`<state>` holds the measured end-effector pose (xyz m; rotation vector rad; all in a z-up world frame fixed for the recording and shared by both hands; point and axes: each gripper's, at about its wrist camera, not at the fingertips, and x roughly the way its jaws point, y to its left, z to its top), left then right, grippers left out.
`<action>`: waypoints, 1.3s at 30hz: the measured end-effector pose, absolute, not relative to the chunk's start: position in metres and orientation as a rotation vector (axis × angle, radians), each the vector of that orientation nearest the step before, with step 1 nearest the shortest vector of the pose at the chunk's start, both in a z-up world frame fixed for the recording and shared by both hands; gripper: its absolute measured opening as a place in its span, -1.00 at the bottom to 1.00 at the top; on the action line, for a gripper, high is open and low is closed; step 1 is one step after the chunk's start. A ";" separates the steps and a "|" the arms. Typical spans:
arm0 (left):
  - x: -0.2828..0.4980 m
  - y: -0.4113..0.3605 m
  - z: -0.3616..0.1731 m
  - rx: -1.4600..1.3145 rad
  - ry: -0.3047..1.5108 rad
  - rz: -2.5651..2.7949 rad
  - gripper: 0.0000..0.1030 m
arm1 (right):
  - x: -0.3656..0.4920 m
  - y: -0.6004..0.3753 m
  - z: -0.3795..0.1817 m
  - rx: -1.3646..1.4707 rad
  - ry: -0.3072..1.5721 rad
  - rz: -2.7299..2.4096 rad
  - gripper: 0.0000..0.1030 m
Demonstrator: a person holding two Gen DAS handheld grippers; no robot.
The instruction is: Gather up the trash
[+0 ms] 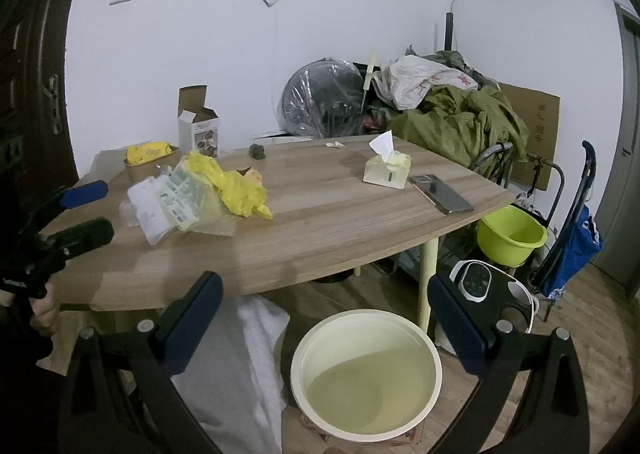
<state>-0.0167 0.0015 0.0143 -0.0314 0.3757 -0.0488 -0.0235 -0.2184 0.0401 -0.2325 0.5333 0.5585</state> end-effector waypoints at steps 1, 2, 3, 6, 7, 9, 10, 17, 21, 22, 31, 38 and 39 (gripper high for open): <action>-0.017 0.002 0.014 -0.032 0.376 -0.049 1.00 | -0.023 -0.219 0.041 -0.232 0.534 0.558 0.97; -0.017 0.002 0.014 -0.033 0.376 -0.049 1.00 | -0.023 -0.219 0.041 -0.233 0.534 0.559 0.97; -0.017 0.002 0.014 -0.033 0.376 -0.050 1.00 | -0.023 -0.219 0.041 -0.233 0.534 0.559 0.97; -0.017 0.002 0.015 -0.034 0.379 -0.053 1.00 | -0.023 -0.219 0.040 -0.233 0.534 0.558 0.97; -0.016 0.003 0.016 -0.036 0.380 -0.056 1.00 | -0.022 -0.219 0.040 -0.235 0.537 0.557 0.97; -0.015 0.005 0.017 -0.036 0.377 -0.060 1.00 | -0.022 -0.218 0.040 -0.236 0.539 0.555 0.97; -0.014 0.006 0.017 -0.036 0.375 -0.060 1.00 | -0.021 -0.218 0.040 -0.238 0.541 0.555 0.97; -0.011 0.022 0.017 -0.046 0.383 -0.039 1.00 | -0.010 -0.206 0.037 -0.250 0.558 0.561 0.97; -0.012 0.040 0.014 -0.049 0.390 0.015 1.00 | 0.001 -0.195 0.033 -0.266 0.575 0.576 0.97; -0.012 0.046 0.012 -0.059 0.395 0.034 1.00 | 0.005 -0.191 0.030 -0.274 0.581 0.582 0.97; -0.013 0.107 -0.009 -0.139 0.454 0.178 1.00 | 0.042 -0.136 0.012 -0.318 0.610 0.666 0.97; -0.012 0.142 -0.022 -0.189 0.507 0.274 1.00 | 0.078 -0.084 0.002 -0.340 0.622 0.737 0.97; -0.012 0.145 -0.024 -0.195 0.514 0.285 1.00 | 0.083 -0.079 0.001 -0.342 0.624 0.747 0.97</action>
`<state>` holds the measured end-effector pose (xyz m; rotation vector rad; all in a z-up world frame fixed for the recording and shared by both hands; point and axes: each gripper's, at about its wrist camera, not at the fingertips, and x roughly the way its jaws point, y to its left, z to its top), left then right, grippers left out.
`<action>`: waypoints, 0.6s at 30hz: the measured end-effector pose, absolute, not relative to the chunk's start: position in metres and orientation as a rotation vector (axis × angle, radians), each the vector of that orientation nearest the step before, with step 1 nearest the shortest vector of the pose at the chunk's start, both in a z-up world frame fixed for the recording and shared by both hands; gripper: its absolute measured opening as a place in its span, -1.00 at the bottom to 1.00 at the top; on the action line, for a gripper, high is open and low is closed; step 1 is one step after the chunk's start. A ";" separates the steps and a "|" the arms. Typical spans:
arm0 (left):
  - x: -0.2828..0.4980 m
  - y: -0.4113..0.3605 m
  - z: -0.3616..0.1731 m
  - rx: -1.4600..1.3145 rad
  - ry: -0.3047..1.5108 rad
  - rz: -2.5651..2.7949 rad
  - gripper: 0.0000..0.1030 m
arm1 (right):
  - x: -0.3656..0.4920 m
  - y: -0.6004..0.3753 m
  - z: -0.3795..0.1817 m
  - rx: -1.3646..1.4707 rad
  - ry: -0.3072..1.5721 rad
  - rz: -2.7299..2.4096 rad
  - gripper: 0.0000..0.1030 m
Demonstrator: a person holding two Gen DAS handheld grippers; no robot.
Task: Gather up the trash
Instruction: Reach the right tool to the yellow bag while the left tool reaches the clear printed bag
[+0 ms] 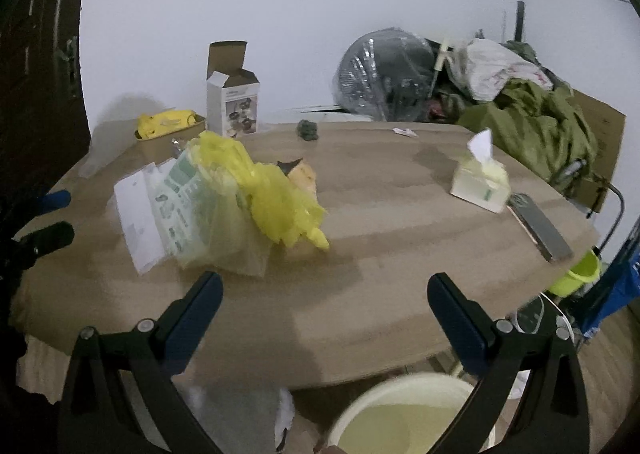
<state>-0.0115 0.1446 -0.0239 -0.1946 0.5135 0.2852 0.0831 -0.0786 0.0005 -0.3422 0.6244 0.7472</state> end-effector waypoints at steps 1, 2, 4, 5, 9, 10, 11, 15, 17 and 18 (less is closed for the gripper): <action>-0.011 0.149 -0.025 -0.203 0.521 0.298 1.00 | 0.089 -0.073 -0.001 -0.344 0.627 0.763 0.97; -0.010 0.153 -0.027 -0.212 0.529 0.309 1.00 | 0.094 -0.067 -0.001 -0.345 0.627 0.778 0.97; -0.008 0.158 -0.028 -0.224 0.542 0.332 1.00 | 0.107 -0.056 -0.003 -0.338 0.628 0.806 0.97; -0.007 0.161 -0.029 -0.228 0.547 0.341 1.00 | 0.111 -0.053 -0.003 -0.332 0.630 0.817 0.97; 0.002 0.166 -0.026 -0.236 0.559 0.359 1.00 | 0.133 -0.040 -0.005 -0.307 0.635 0.837 0.97; 0.005 0.167 -0.024 -0.234 0.561 0.360 1.00 | 0.139 -0.037 -0.006 -0.301 0.642 0.840 0.97; 0.008 0.167 -0.023 -0.232 0.563 0.361 1.00 | 0.146 -0.034 -0.008 -0.295 0.651 0.843 0.97; 0.021 0.169 -0.017 -0.222 0.570 0.362 1.00 | 0.167 -0.018 -0.017 -0.262 0.688 0.877 0.97; 0.030 0.170 -0.015 -0.220 0.576 0.356 1.00 | 0.173 -0.012 -0.022 -0.253 0.704 0.901 0.97; 0.034 0.170 -0.013 -0.217 0.578 0.353 1.00 | 0.175 -0.007 -0.024 -0.248 0.709 0.912 0.97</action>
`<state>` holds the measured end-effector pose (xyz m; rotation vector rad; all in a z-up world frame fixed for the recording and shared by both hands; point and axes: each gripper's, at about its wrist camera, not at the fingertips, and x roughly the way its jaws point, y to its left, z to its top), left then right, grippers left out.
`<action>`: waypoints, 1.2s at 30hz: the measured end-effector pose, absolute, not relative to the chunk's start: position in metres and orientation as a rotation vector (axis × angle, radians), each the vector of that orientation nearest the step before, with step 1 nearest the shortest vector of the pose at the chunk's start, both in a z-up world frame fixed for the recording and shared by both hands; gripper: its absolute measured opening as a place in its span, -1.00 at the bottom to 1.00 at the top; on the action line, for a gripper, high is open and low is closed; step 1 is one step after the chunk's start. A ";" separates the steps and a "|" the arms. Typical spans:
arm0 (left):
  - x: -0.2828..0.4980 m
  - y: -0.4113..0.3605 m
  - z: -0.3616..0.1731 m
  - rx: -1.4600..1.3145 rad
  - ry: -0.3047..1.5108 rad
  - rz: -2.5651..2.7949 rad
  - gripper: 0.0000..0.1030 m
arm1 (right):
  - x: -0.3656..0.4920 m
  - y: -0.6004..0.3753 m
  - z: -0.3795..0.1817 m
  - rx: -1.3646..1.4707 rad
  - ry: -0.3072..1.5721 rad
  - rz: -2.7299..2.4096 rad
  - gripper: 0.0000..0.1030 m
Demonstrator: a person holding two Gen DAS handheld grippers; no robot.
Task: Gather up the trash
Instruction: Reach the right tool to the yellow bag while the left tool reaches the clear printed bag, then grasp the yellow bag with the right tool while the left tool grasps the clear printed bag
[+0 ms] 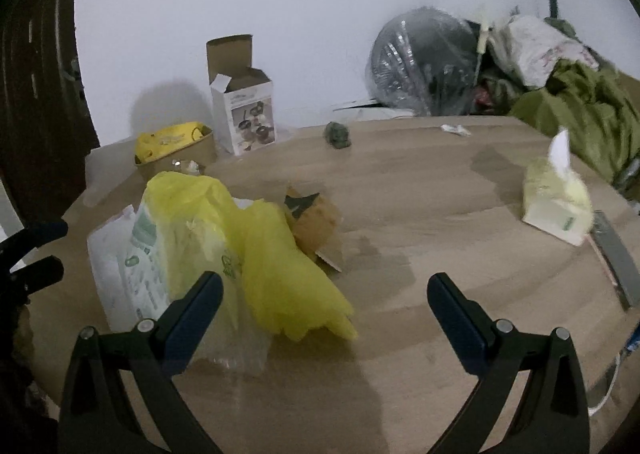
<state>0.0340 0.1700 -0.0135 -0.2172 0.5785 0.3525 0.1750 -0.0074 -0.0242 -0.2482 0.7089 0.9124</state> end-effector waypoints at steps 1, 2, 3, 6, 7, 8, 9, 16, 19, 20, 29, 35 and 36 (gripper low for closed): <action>0.039 0.169 -0.013 -0.211 0.582 0.346 1.00 | 0.178 -0.002 -0.027 -0.244 0.718 0.928 0.97; 0.044 0.168 -0.012 -0.202 0.589 0.340 1.00 | 0.180 0.002 -0.030 -0.243 0.727 0.940 0.97; 0.048 0.168 -0.011 -0.197 0.596 0.335 1.00 | 0.182 0.005 -0.032 -0.241 0.733 0.950 0.96; 0.066 0.164 -0.010 -0.169 0.615 0.307 1.00 | 0.184 0.014 -0.038 -0.242 0.752 0.996 0.83; 0.073 0.162 -0.009 -0.159 0.622 0.297 1.00 | 0.184 0.017 -0.041 -0.250 0.761 1.018 0.78; 0.078 0.162 -0.009 -0.151 0.628 0.285 1.00 | 0.183 0.017 -0.042 -0.254 0.765 1.028 0.66; 0.084 0.161 -0.009 -0.143 0.638 0.273 1.00 | 0.184 0.018 -0.044 -0.259 0.770 1.038 0.54; 0.120 0.156 -0.014 -0.086 0.690 0.200 0.82 | 0.183 0.014 -0.049 -0.258 0.764 1.064 -0.37; 0.131 0.154 -0.015 -0.056 0.709 0.185 0.59 | 0.182 0.006 -0.044 -0.250 0.737 1.074 -0.57; 0.133 0.153 -0.016 -0.051 0.716 0.182 0.51 | 0.183 0.002 -0.041 -0.243 0.728 1.073 -0.61; 0.143 0.145 -0.030 -0.039 0.785 0.171 -0.43 | 0.179 -0.036 -0.006 -0.197 0.635 1.051 -0.73; 0.137 0.138 -0.021 -0.034 0.743 0.183 -0.75 | 0.172 -0.058 0.007 -0.172 0.596 1.019 -0.73; 0.136 0.136 -0.018 -0.031 0.735 0.184 -0.76 | 0.172 -0.060 0.008 -0.171 0.593 1.012 -0.73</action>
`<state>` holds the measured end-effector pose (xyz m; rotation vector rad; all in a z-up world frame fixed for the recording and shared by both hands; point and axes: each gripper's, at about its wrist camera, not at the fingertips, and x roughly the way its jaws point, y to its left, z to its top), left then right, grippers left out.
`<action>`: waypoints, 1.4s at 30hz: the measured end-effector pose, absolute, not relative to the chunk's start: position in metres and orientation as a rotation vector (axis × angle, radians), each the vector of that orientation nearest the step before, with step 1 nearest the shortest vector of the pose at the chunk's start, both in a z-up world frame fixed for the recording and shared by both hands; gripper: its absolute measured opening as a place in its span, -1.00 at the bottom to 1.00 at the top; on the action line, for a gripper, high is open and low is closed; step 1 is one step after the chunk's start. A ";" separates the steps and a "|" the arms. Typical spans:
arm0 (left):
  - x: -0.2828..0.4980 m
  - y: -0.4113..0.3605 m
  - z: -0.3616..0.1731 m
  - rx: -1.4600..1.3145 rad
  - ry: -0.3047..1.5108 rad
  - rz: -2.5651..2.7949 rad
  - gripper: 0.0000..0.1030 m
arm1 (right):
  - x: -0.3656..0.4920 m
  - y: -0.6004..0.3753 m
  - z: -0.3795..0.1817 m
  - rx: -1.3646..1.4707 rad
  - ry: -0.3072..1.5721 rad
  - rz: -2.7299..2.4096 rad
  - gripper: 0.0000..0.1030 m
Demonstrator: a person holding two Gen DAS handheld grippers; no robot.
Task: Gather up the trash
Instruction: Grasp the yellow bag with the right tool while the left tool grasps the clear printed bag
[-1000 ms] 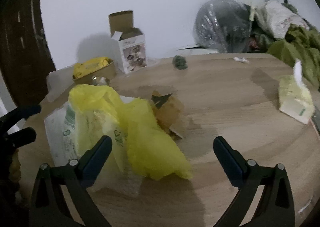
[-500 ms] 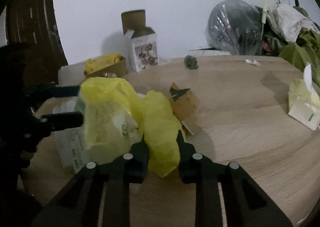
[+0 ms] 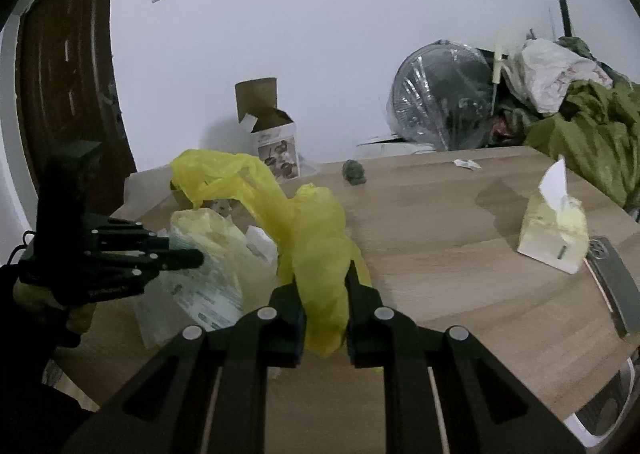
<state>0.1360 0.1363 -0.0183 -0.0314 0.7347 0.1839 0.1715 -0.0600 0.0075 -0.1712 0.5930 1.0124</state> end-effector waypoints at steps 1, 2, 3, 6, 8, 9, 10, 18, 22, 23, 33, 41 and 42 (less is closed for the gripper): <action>0.134 0.135 -0.015 -0.030 0.725 0.185 -0.77 | 0.171 -0.062 0.009 -0.170 0.591 1.006 -0.73; 0.132 0.133 -0.013 -0.030 0.714 0.186 -0.77 | 0.169 -0.065 0.010 -0.170 0.587 1.001 -0.73; 0.129 0.131 -0.009 -0.030 0.702 0.188 -0.77 | 0.166 -0.068 0.012 -0.172 0.582 0.994 -0.73; 0.120 0.125 0.000 -0.027 0.669 0.197 -0.78 | 0.161 -0.078 0.015 -0.172 0.570 0.973 -0.73; 0.113 0.122 0.008 -0.021 0.636 0.203 -0.78 | 0.158 -0.087 0.018 -0.166 0.560 0.958 -0.73; 0.111 0.120 0.011 -0.021 0.624 0.204 -0.78 | 0.157 -0.090 0.020 -0.165 0.558 0.952 -0.73; 0.108 0.118 0.014 -0.021 0.610 0.204 -0.78 | 0.155 -0.093 0.021 -0.166 0.554 0.942 -0.73; 0.086 0.095 0.032 -0.008 0.526 0.180 -0.78 | 0.132 -0.119 0.026 -0.169 0.532 0.885 -0.73; 0.078 0.080 0.031 0.010 0.509 0.144 -0.78 | 0.118 -0.132 0.028 -0.166 0.528 0.859 -0.73; 0.076 0.076 0.030 0.013 0.509 0.136 -0.78 | 0.114 -0.136 0.029 -0.166 0.526 0.850 -0.73; 0.071 0.040 0.021 0.032 0.502 0.010 -0.78 | 0.092 -0.186 0.018 -0.159 0.558 0.673 -0.72; 0.080 0.008 0.005 0.056 0.529 -0.090 -0.78 | 0.080 -0.236 -0.012 -0.158 0.647 0.540 -0.72; 0.081 0.004 0.004 0.059 0.533 -0.101 -0.78 | 0.079 -0.241 -0.016 -0.160 0.657 0.529 -0.72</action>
